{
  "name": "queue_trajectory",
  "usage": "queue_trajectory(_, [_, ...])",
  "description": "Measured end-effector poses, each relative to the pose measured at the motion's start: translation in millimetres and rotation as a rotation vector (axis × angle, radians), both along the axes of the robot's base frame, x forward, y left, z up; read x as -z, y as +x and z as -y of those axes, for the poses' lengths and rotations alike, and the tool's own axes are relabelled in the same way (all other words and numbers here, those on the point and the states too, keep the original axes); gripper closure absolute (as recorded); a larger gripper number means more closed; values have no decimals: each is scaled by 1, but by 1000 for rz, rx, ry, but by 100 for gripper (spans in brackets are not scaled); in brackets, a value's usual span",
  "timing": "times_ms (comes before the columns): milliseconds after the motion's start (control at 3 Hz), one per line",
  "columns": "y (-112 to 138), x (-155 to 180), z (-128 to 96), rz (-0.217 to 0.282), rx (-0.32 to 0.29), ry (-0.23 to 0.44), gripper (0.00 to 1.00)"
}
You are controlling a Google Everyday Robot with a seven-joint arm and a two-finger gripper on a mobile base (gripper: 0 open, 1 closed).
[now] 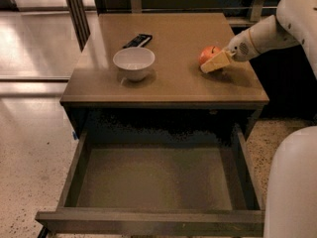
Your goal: Place apple into top drawer
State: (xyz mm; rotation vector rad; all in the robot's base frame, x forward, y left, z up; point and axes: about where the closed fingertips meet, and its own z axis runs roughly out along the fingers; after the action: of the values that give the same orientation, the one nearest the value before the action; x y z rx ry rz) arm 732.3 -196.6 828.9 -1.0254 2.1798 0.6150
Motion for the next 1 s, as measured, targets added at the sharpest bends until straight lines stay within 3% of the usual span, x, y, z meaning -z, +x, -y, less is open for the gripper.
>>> queue_trajectory(333, [0, 0, 0, 0, 0, 0, 87])
queue_trajectory(667, [-4, 1, -3, -5, -8, 8, 100])
queue_trajectory(1000, [-26, -3, 13, -50, 41, 2, 100])
